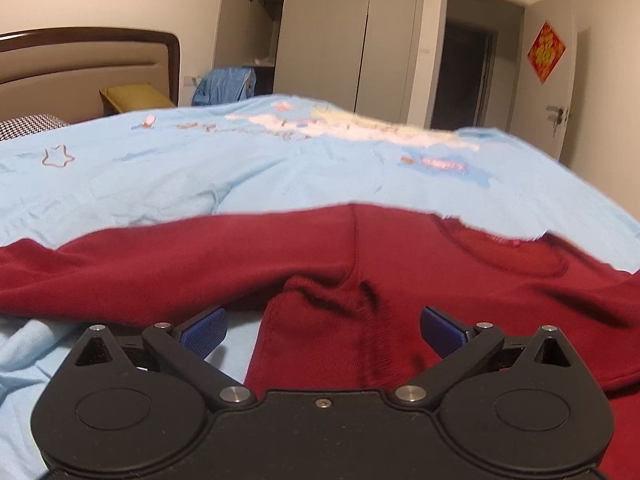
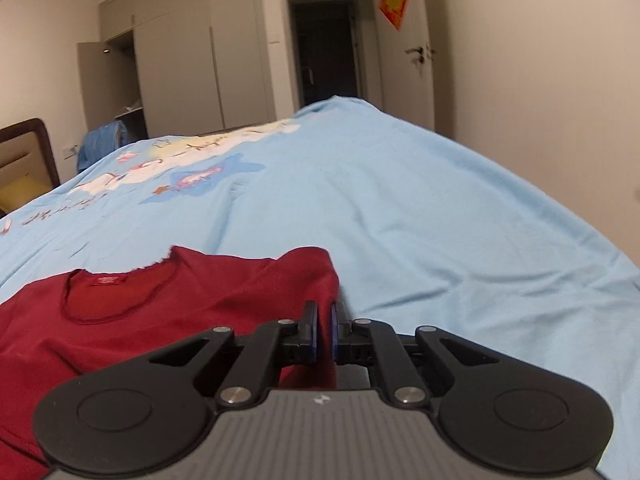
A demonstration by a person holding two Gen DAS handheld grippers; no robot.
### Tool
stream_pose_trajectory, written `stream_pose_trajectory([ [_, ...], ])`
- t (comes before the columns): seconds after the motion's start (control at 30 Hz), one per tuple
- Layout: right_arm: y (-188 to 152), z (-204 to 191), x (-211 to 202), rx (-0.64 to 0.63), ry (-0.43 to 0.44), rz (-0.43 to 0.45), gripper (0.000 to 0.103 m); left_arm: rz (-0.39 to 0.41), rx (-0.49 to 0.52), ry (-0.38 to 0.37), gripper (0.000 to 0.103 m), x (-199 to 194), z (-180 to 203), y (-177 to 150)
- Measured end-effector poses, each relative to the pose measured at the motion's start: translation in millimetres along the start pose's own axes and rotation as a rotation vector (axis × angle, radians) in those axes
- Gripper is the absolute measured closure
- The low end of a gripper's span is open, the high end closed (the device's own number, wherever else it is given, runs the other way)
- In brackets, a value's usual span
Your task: Fold small clothes
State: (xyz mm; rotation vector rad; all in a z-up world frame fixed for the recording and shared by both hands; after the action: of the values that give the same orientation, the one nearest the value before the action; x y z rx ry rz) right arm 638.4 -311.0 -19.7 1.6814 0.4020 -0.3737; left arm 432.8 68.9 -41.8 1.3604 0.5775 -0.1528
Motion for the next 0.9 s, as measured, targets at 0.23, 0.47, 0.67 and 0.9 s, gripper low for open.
stream_pose_trajectory([
  [0.23, -16.3, 11.9, -26.7, -0.064, 0.035, 0.019, 0.067, -0.084, 0.034, 0.023, 0.000, 15.9, 1.2, -11.0],
  [0.47, -40.5, 15.2, -72.5, -0.361, -0.047, 0.024, 0.060, -0.072, 0.032, 0.022, 0.000, 16.5, 0.4, -17.3],
  [0.67, -62.0, -9.1, -75.6, -0.583, -0.050, 0.018, 0.060, -0.063, 0.035, 0.025, 0.000, 16.0, 1.1, -19.1],
  [0.9, -66.2, -33.7, -58.3, -0.614, -0.029, 0.039, 0.094, -0.060, 0.036, 0.026, 0.000, 15.5, 0.8, -19.7],
])
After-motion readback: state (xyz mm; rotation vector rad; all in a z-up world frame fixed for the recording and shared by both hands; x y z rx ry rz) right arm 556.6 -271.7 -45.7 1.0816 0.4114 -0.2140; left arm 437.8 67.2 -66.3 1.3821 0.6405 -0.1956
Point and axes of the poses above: each gripper's, at about its wrist camera, not at the fingertips, and x roughly the way its jaws point, z to its right, y to its top, the point moved 1 cm from there along x, roughly the way its jaws point, and after that the axes turned 1 degree about z, right-handed, at the moved point
